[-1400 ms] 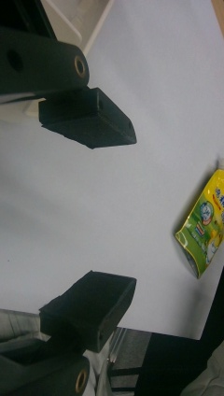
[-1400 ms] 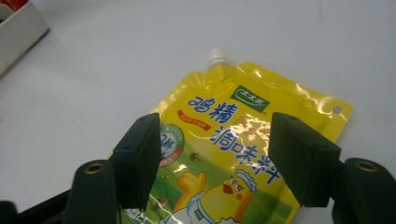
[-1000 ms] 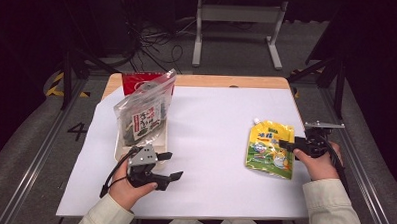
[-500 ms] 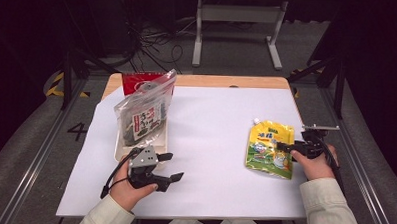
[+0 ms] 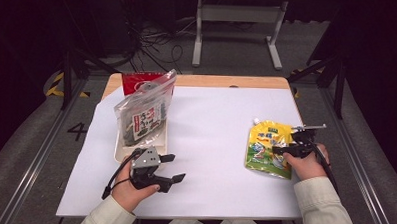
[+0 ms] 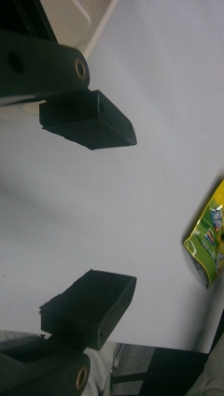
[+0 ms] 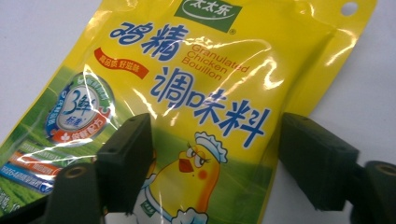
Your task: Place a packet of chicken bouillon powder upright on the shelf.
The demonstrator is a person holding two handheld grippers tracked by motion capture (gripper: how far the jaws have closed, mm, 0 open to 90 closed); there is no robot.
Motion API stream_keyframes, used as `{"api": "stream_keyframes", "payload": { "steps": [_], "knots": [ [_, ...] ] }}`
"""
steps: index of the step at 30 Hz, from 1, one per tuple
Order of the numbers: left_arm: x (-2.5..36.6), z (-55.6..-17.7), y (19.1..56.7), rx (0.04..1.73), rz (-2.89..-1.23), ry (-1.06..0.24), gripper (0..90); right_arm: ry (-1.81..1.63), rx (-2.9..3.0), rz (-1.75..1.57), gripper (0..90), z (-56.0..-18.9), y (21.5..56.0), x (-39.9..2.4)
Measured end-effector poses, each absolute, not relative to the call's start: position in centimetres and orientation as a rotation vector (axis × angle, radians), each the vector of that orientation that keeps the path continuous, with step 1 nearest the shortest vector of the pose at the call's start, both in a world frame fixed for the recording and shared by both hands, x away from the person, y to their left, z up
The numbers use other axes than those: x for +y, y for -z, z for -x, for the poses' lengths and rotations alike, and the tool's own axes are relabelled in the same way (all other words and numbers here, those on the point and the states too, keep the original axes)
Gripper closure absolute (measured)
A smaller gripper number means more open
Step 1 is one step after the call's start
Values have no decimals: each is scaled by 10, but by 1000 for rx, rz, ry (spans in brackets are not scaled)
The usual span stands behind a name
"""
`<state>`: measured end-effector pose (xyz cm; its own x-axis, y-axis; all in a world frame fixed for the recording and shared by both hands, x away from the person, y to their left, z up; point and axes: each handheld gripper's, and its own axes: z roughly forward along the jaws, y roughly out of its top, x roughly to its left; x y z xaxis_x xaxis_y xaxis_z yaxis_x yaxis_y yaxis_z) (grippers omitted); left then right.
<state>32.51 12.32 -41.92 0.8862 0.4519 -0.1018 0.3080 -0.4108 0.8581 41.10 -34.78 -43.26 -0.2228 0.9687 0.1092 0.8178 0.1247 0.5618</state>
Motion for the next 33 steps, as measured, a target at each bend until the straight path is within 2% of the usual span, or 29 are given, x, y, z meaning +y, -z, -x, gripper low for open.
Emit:
{"api": "stream_keyframes", "payload": {
  "steps": [6, 8, 9, 10, 22, 33],
  "knots": [
    [121, -324, 419, 539, -2036, -184, 289, -725, 2158, -1692, 513, -408, 431, -338],
    [122, -325, 419, 541, -2037, -183, 289, -724, 2165, -1680, 616, -407, 430, -339],
    [122, -325, 419, 540, -2037, -184, 289, -745, 2166, -1692, 699, -407, 429, -341],
    [122, -326, 419, 540, -2034, -182, 290, -782, 2176, -1701, 725, -406, 430, -344],
    [125, -327, 419, 563, -2020, -186, 279, -811, 2199, -1606, 811, -401, 423, -340],
    [125, -329, 419, 593, -2001, -191, 260, -915, 2141, -1407, 821, -385, 395, -336]
  ]
}}
